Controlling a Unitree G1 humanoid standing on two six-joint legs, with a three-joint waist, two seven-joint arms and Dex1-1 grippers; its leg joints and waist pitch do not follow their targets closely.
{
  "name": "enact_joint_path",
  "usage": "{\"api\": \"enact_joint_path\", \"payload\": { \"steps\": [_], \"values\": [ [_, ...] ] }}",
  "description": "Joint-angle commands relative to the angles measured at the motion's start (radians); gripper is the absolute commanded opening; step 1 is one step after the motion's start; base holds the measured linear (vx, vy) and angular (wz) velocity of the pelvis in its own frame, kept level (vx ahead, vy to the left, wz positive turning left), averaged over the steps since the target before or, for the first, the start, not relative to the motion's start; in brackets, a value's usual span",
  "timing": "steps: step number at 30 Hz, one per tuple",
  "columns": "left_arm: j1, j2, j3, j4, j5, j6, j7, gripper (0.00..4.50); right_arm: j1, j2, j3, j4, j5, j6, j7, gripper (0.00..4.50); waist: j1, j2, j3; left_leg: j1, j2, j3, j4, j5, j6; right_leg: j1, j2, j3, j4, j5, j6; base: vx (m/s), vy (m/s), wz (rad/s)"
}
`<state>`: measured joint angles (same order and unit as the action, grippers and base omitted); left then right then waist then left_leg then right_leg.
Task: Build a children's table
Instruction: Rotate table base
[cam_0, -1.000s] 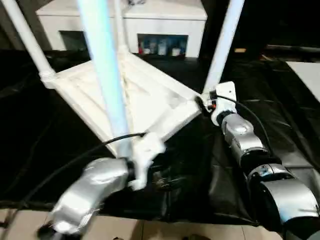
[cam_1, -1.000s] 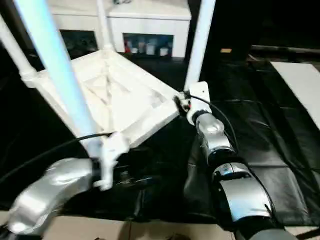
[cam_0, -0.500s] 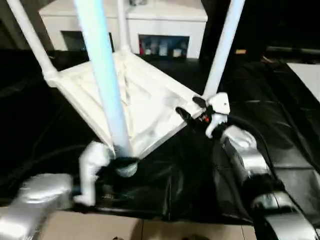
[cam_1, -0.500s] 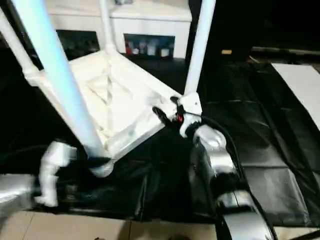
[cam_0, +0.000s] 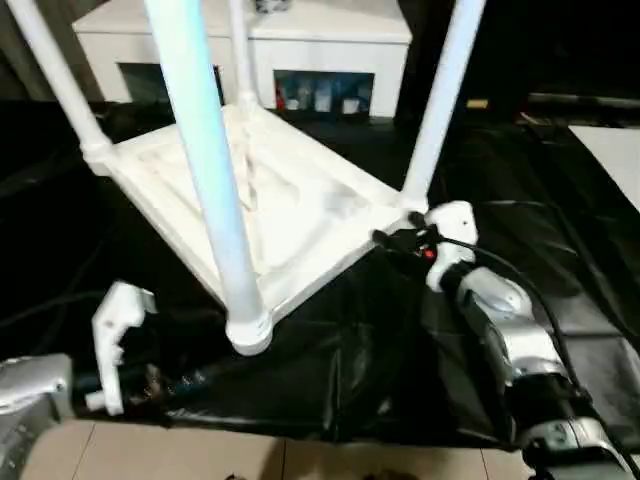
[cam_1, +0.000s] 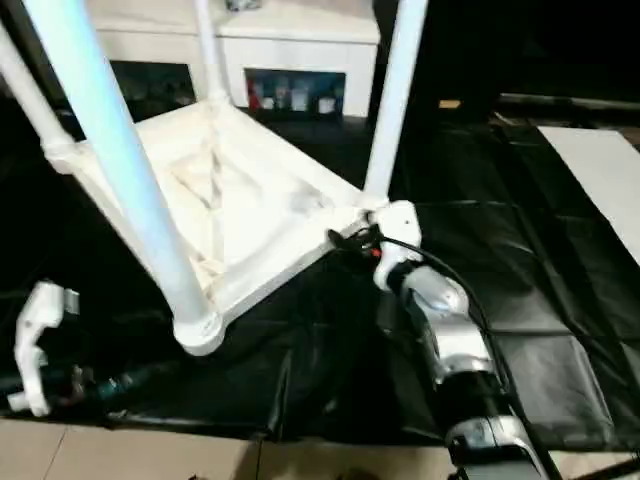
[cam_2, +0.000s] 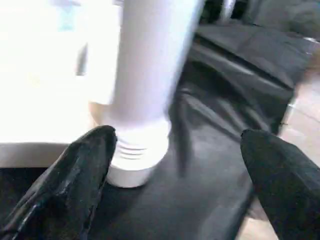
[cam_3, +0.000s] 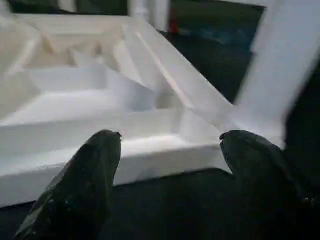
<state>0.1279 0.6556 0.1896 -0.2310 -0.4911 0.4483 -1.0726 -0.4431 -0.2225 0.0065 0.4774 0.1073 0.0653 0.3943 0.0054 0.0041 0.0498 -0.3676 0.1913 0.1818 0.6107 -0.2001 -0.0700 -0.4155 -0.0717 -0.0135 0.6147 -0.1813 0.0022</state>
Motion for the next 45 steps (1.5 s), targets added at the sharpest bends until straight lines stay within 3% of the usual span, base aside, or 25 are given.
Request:
{"api": "enact_joint_path", "payload": {
  "steps": [1,8,11,16,25,32,36,39,44,45],
  "values": [
    [-0.025,0.002,-0.006,0.026,0.027,-0.026,0.024,4.48,-0.004,-0.02,-0.029,0.012,-0.023,0.048,-0.082,3.63,-0.001,0.012,-0.056,0.017,0.019,-0.003,-0.086,-0.265,-0.002,0.035,-0.026,0.024,-0.069,-0.201,-0.194,0.0,0.0,0.0],
    [-0.061,-0.002,-0.045,0.024,0.014,-0.032,-0.006,4.48,0.007,-0.015,-0.016,0.009,-0.046,0.098,-0.106,3.63,-0.003,0.01,-0.057,0.013,0.018,-0.002,-0.083,-0.254,0.003,0.04,-0.028,0.024,-0.066,-0.187,-0.201,0.0,0.0,0.0],
    [-0.103,-0.028,-0.067,0.017,0.005,-0.035,0.006,4.48,0.008,-0.007,0.009,0.026,-0.067,0.108,-0.111,3.63,-0.002,0.01,-0.056,0.015,0.019,-0.003,-0.084,-0.265,-0.005,0.039,-0.029,0.024,-0.068,-0.21,-0.201,0.0,0.0,0.0],
    [-0.178,-0.082,-0.109,0.02,-0.013,-0.037,0.022,4.48,-0.017,0.012,0.049,0.098,-0.11,0.114,-0.142,3.63,-0.002,0.009,-0.061,0.014,0.018,-0.001,-0.079,-0.233,-0.011,0.042,-0.029,0.024,-0.062,-0.158,-0.215,0.0,0.0,0.0],
    [-0.269,-0.161,-0.208,-0.005,-0.026,-0.011,0.02,4.48,-0.112,0.079,0.067,0.258,-0.106,0.043,-0.103,3.63,-0.001,0.004,-0.067,0.009,0.018,0.001,-0.073,-0.165,0.016,0.052,-0.032,0.023,-0.05,-0.065,-0.247,0.0,0.0,0.0],
    [-0.304,-0.2,-0.287,-0.047,-0.036,0.01,0.018,4.48,-0.186,0.114,0.063,0.38,-0.109,-0.012,-0.092,3.63,-0.003,0.0,-0.064,0.01,0.02,0.001,-0.074,-0.19,0.014,0.051,-0.034,0.022,-0.054,-0.125,-0.246,0.0,0.0,0.0],
    [-0.333,-0.224,-0.323,-0.033,-0.023,0.003,0.015,4.48,-0.215,0.128,0.067,0.444,-0.118,-0.033,-0.099,3.63,-0.009,-0.005,-0.066,0.004,0.018,0.001,-0.07,-0.158,0.02,0.056,-0.034,0.022,-0.05,-0.085,-0.25,0.0,0.0,0.0],
    [-0.362,-0.247,-0.347,-0.011,-0.01,-0.004,0.018,4.48,-0.237,0.144,0.066,0.483,-0.122,-0.051,-0.106,3.63,-0.015,-0.006,-0.067,0.001,0.018,0.001,-0.068,-0.144,0.035,0.059,-0.036,0.022,-0.048,-0.072,-0.261,0.0,0.0,0.0],
    [-0.421,-0.284,-0.376,0.074,0.054,-0.048,0.047,4.48,-0.256,0.173,0.066,0.51,-0.12,-0.078,-0.1,3.63,-0.019,-0.003,-0.064,0.007,0.018,0.003,-0.067,-0.185,0.034,0.051,-0.034,0.021,-0.057,-0.127,-0.259,0.0,0.0,0.0],
    [-0.443,-0.297,-0.386,0.106,0.068,-0.06,0.05,4.48,-0.261,0.183,0.065,0.519,-0.12,-0.087,-0.095,3.63,-0.02,-0.004,-0.065,0.002,0.018,0.0,-0.069,-0.185,0.029,0.057,-0.037,0.022,-0.055,-0.132,-0.256,0.0,0.0,0.0]
  ]
}}
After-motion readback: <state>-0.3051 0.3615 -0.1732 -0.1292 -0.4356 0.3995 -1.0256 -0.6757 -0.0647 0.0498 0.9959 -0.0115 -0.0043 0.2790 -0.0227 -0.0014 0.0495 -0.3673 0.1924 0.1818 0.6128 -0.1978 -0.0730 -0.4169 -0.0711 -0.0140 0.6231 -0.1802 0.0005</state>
